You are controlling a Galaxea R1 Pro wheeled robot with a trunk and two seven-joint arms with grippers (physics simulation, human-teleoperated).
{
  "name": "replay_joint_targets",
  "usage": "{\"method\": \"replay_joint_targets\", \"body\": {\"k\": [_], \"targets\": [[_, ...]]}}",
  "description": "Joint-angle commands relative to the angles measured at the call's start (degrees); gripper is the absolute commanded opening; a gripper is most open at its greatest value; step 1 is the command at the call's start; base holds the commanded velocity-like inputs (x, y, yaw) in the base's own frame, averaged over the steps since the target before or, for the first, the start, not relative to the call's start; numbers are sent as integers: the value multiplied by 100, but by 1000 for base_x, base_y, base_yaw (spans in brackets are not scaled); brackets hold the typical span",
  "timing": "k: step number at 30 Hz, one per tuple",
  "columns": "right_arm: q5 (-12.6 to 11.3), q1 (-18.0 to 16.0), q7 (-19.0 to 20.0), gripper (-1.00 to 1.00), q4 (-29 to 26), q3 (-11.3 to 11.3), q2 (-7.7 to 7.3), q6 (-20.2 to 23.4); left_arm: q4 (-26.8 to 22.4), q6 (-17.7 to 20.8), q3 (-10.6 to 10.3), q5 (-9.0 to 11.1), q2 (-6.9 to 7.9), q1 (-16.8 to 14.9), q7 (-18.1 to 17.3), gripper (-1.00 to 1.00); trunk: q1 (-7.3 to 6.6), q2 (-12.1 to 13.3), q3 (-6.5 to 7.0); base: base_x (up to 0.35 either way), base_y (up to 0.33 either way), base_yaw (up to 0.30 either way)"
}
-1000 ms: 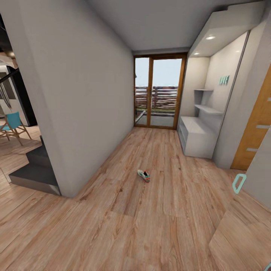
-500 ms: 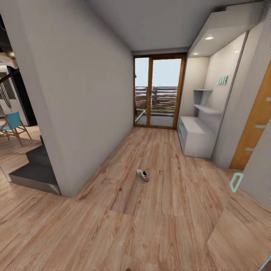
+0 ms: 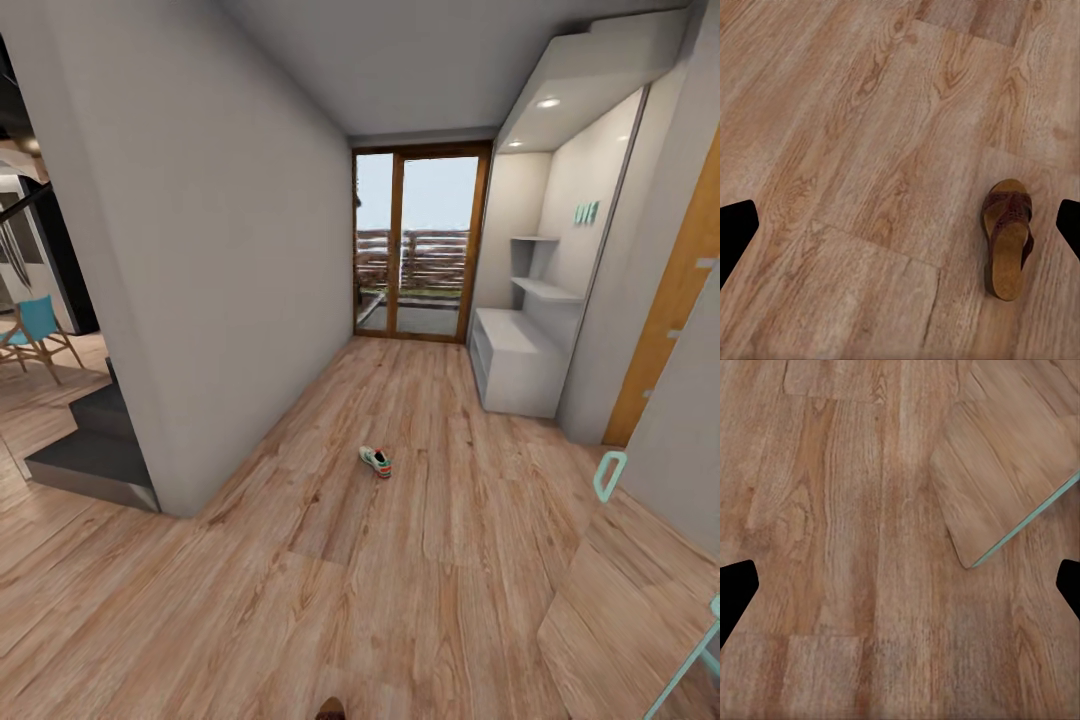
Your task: Pick up the two gym shoes and the two sandals from the corridor floor and place them onto the hallstand (shoe rack) in the corridor, making sure they are on the rack and not on the floor. Arrange them so the two gym shoes are next to each other and the two sandals are next to each other.
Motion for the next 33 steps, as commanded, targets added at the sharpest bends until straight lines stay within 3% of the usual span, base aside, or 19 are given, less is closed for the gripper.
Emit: {"method": "replay_joint_targets", "body": {"k": [1,9,10,12,13,15,16,20,26,33], "targets": [[-54,-5,1,100,5,12,-2,-20,4,-11,-1,52,0,-13,-19,100,0,-3,-6,-4,-3,0],[-43,-10,5,100,-76,3,-18,-17,-6,84,-15,42,-8,-133,-18,100,0,-3,-6,-2,-1,0],[-40,-44,9,100,-267,0,-64,-3,-21,184,-20,29,-21,-418,-19,100,0,-3,-6,0,0,0],[-39,-83,12,100,-431,-1,-86,7,-4,353,-30,24,-27,-660,-22,100,0,-3,-6,0,0,0],[-35,-113,13,100,-523,-1,-94,15,3,484,-35,22,-30,-792,-21,100,0,-3,-6,0,0,0],[-28,-269,11,100,-856,-1,-112,103,30,1182,-49,12,-43,-1268,-23,100,0,-3,-6,0,0,0],[-25,-431,7,100,-1081,-1,-121,258,46,1714,-61,3,-57,-1591,-25,100,0,-3,-6,0,0,0],[-26,-770,5,100,-1354,-2,-160,738,50,2289,-72,5,-79,-2023,-27,100,0,-3,-6,0,0,0],[-35,-1175,19,100,-1487,-2,-216,1385,34,2557,-78,8,-97,-2259,-28,100,0,-3,-6,0,0,0],[-35,-1175,19,100,-1487,-2,-216,1385,34,2557,-78,8,-97,-2259,-28,100,0,-3,-6,0,0,0]]}}
